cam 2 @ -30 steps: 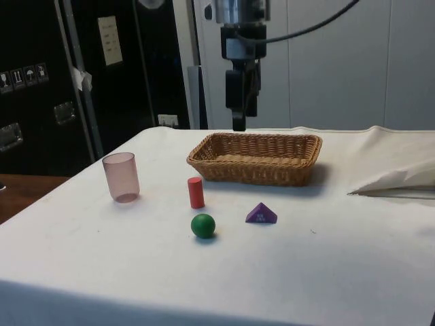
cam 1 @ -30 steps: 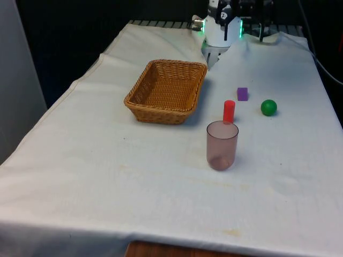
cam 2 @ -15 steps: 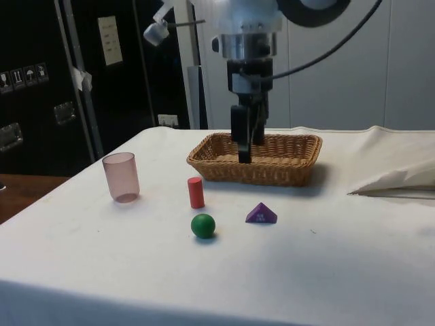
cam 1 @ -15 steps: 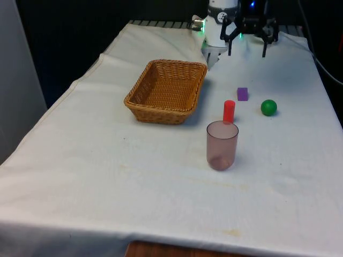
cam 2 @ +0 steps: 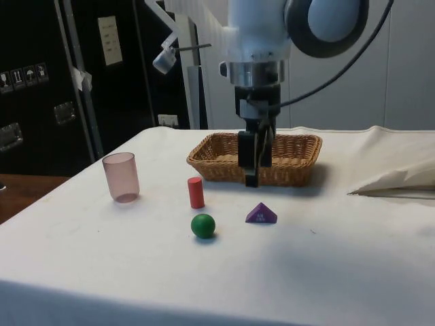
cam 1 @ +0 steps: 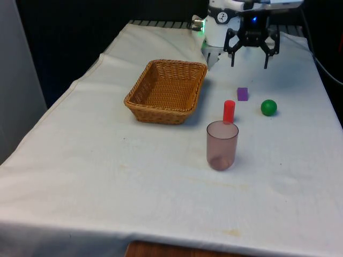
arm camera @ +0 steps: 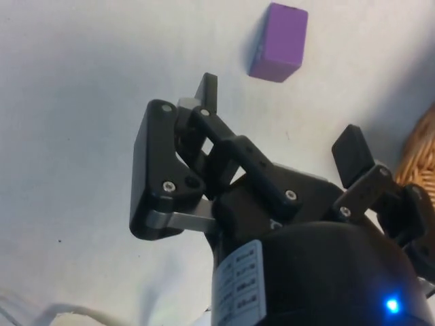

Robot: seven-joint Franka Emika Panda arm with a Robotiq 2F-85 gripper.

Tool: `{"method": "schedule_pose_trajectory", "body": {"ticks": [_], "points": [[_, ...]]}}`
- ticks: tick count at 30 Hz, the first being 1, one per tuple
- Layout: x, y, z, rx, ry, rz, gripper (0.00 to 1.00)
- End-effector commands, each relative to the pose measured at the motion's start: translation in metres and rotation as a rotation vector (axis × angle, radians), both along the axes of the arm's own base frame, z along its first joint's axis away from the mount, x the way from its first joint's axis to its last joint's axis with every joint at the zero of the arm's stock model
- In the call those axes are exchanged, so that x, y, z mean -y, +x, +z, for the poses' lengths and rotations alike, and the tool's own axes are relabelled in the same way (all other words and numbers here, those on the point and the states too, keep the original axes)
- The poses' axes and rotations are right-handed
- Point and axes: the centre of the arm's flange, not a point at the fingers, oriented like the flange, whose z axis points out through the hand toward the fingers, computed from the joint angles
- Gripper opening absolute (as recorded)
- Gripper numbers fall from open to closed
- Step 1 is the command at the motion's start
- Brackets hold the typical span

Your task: Pick up the triangular block and place it into the basket.

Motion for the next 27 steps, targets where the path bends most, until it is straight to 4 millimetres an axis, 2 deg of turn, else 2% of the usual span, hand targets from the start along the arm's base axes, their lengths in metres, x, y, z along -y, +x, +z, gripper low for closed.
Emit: {"method": "schedule_pose_trajectory", "body": {"ticks": [1,16,26,27], "points": [[-0.002,0.001,-0.002,0.010,-0.004,-0.001,1.00],[-0.006,0.001,-0.029,0.032,0.013,0.010,1.00],[-0.005,-0.006,-0.042,0.059,0.023,0.016,1.00],[-0.001,-0.005,-0.043,0.079,0.019,0.018,1.00]]}}
